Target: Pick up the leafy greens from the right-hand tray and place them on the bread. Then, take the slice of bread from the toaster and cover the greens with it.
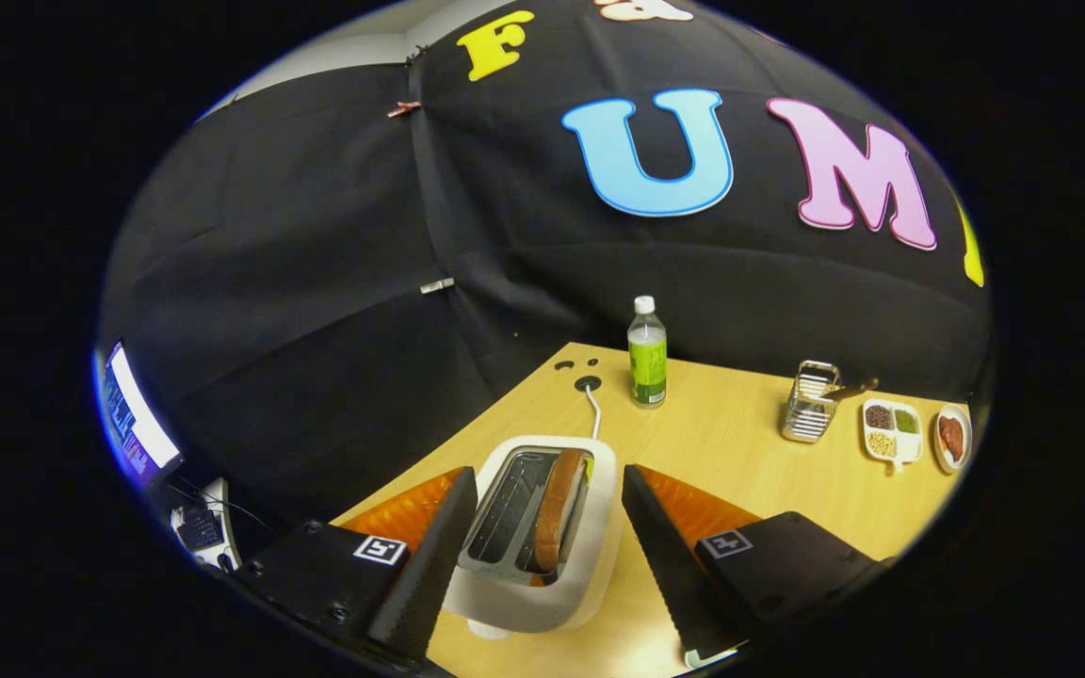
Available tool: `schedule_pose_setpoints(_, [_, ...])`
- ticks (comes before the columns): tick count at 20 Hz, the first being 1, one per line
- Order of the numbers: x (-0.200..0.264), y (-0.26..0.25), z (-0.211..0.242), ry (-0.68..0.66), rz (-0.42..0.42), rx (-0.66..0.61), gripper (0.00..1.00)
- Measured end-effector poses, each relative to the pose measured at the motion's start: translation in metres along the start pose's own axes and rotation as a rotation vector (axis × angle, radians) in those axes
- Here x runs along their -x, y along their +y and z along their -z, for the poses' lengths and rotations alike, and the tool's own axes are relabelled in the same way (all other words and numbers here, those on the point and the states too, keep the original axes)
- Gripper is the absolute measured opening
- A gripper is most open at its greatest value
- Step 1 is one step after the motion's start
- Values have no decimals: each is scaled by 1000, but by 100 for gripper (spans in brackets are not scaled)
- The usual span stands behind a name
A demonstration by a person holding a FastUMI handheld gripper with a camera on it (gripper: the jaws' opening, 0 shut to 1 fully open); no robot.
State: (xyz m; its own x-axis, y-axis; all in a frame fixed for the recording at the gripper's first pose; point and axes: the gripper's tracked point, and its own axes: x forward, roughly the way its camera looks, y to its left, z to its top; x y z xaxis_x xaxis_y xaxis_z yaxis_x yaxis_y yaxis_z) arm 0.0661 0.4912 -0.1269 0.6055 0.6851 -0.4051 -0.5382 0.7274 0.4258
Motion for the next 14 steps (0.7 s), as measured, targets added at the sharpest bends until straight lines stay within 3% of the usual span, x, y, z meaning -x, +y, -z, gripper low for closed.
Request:
schedule_pose_setpoints(3, [-31, -1, 21, 46, 24, -19, 90])
schedule_pose_setpoints(7, [-54, -15, 27, 55, 103, -20, 67])
schedule_pose_setpoints(10, [-56, -12, 38, 93, 124, -84, 19])
schedule_pose_setpoints(14, [-39, -12, 7, 19, 130, -66, 14])
